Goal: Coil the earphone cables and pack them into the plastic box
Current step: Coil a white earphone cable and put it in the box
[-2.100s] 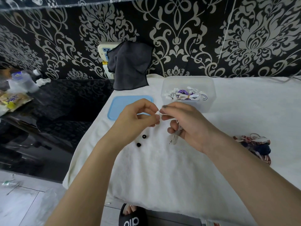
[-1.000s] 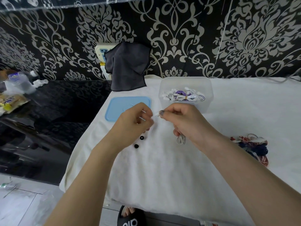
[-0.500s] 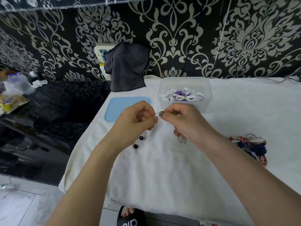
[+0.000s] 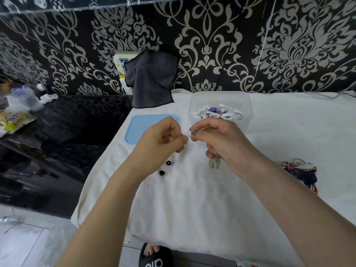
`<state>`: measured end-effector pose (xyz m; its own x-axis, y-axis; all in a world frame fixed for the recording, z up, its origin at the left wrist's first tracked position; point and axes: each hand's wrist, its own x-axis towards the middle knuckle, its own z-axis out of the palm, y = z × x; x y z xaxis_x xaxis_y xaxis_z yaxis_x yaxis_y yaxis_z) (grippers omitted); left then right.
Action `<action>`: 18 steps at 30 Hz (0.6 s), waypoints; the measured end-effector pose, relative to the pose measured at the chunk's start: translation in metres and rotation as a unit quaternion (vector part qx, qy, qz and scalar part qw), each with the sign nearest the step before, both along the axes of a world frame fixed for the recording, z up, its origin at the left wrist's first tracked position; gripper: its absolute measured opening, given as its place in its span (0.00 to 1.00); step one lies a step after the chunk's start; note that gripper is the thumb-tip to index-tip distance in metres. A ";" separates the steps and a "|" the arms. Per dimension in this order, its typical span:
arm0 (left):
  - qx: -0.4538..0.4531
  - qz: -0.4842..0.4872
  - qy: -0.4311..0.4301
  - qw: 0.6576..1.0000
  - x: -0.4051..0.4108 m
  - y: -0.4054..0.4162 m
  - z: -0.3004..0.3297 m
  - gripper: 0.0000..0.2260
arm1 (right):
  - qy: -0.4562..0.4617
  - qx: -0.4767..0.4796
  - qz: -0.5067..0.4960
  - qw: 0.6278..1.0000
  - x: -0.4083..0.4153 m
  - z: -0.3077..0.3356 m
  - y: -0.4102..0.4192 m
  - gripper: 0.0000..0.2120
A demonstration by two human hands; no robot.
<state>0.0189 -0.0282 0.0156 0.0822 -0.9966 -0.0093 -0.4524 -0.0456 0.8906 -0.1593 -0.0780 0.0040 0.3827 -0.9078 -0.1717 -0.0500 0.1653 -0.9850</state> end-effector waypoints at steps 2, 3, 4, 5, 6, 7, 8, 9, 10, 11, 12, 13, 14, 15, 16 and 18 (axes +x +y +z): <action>0.001 -0.005 0.005 1.000 0.000 0.000 0.000 0.08 | 0.001 -0.003 0.000 1.000 0.001 0.000 0.000 0.04; 0.001 -0.006 0.006 1.000 0.000 0.000 0.000 0.07 | 0.003 -0.005 -0.001 1.000 0.001 0.000 0.000 0.04; 0.001 -0.008 0.007 1.000 0.000 0.000 0.000 0.06 | 0.007 -0.008 -0.003 1.000 0.001 -0.001 0.000 0.04; 0.001 -0.010 0.007 1.000 0.000 0.000 0.000 0.06 | 0.010 -0.010 -0.008 1.000 0.002 -0.001 0.000 0.04; 0.002 -0.013 0.008 1.000 0.000 0.000 0.000 0.06 | 0.012 -0.011 -0.012 1.000 0.001 -0.001 0.000 0.04; 0.001 -0.016 0.008 1.000 0.001 0.000 0.000 0.06 | 0.014 -0.013 -0.015 1.000 0.001 -0.001 -0.001 0.04; 0.000 -0.018 0.008 1.000 0.001 0.001 0.000 0.06 | 0.014 -0.015 -0.016 1.000 0.001 -0.001 -0.001 0.04; -0.001 -0.018 0.007 1.000 0.002 0.001 0.000 0.06 | 0.013 -0.015 -0.017 1.000 0.001 -0.001 -0.001 0.04; -0.003 -0.018 0.006 1.000 0.002 0.000 0.000 0.06 | 0.010 -0.015 -0.017 1.000 0.001 0.000 0.000 0.04; -0.005 -0.018 0.007 1.000 0.002 0.000 0.000 0.06 | 0.005 -0.012 -0.017 1.000 0.001 0.000 0.000 0.03; -0.006 -0.017 0.008 1.000 0.002 0.000 0.000 0.06 | -0.001 -0.009 -0.017 1.000 0.001 0.001 0.000 0.03; -0.007 -0.016 0.008 1.000 0.001 0.000 0.000 0.06 | -0.006 -0.006 -0.015 1.000 0.000 0.001 0.000 0.03; -0.008 -0.015 0.007 1.000 0.001 0.000 0.000 0.07 | -0.008 -0.005 -0.012 1.000 0.001 0.002 0.000 0.03; -0.009 -0.015 0.005 1.000 0.001 0.000 0.000 0.07 | -0.008 -0.007 -0.009 1.000 0.001 0.002 0.000 0.03; -0.011 -0.015 0.003 1.000 0.001 0.000 0.000 0.07 | -0.007 -0.010 -0.005 1.000 0.001 0.002 0.001 0.04; -0.014 -0.016 0.002 1.000 0.001 0.001 0.000 0.08 | -0.004 -0.016 -0.002 1.000 0.001 0.001 0.002 0.04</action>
